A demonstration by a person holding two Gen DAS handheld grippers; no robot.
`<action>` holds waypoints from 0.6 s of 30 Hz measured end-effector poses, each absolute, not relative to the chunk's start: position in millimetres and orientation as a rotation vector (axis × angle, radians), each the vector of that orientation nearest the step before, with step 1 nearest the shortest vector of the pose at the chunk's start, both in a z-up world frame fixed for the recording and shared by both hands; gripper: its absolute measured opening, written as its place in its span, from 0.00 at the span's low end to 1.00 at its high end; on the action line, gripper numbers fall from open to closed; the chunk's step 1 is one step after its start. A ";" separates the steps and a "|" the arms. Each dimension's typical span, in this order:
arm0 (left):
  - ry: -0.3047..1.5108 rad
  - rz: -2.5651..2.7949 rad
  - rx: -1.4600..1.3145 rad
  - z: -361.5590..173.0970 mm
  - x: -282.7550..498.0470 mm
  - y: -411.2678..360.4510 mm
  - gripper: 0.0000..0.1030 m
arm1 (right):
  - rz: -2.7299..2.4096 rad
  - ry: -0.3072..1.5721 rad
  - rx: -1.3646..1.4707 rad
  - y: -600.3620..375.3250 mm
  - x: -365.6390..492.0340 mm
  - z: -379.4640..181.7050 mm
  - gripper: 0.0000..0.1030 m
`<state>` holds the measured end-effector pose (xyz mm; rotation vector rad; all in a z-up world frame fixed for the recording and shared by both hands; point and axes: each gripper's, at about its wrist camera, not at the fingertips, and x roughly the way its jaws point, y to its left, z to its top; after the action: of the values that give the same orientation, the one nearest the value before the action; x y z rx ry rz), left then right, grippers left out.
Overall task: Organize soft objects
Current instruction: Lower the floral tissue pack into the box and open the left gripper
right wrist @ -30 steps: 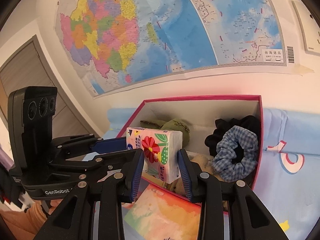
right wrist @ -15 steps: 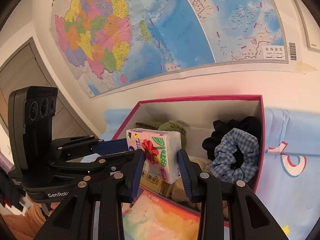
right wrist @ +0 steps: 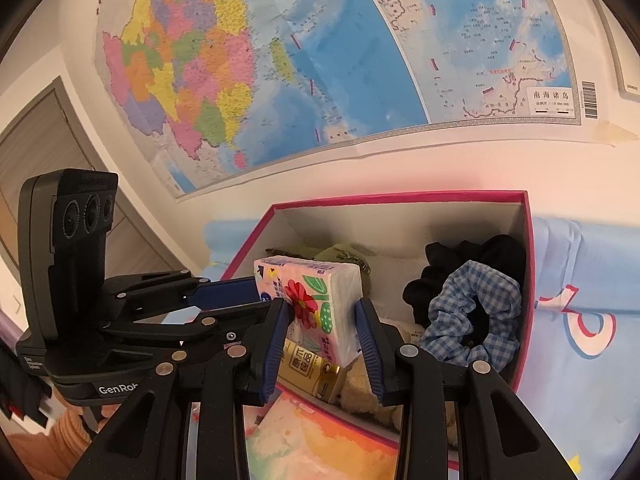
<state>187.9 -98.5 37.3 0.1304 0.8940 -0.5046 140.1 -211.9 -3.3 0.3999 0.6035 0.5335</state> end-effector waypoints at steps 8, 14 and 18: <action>0.910 -0.504 0.130 35.3 191.8 -97.2 0.33 | 0.531 0.612 0.404 -211.9 144.1 -4.5 0.35; 0.914 -0.505 0.134 33.7 195.8 -98.0 0.33 | 0.531 0.616 0.406 -211.9 146.1 -4.4 0.35; 0.918 -0.504 0.137 31.6 197.8 -99.2 0.33 | 0.530 0.620 0.409 -212.2 149.9 -6.0 0.35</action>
<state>197.8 -99.2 31.6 0.1374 0.9177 -0.5043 149.9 -212.2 -6.0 0.4087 0.6203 0.5299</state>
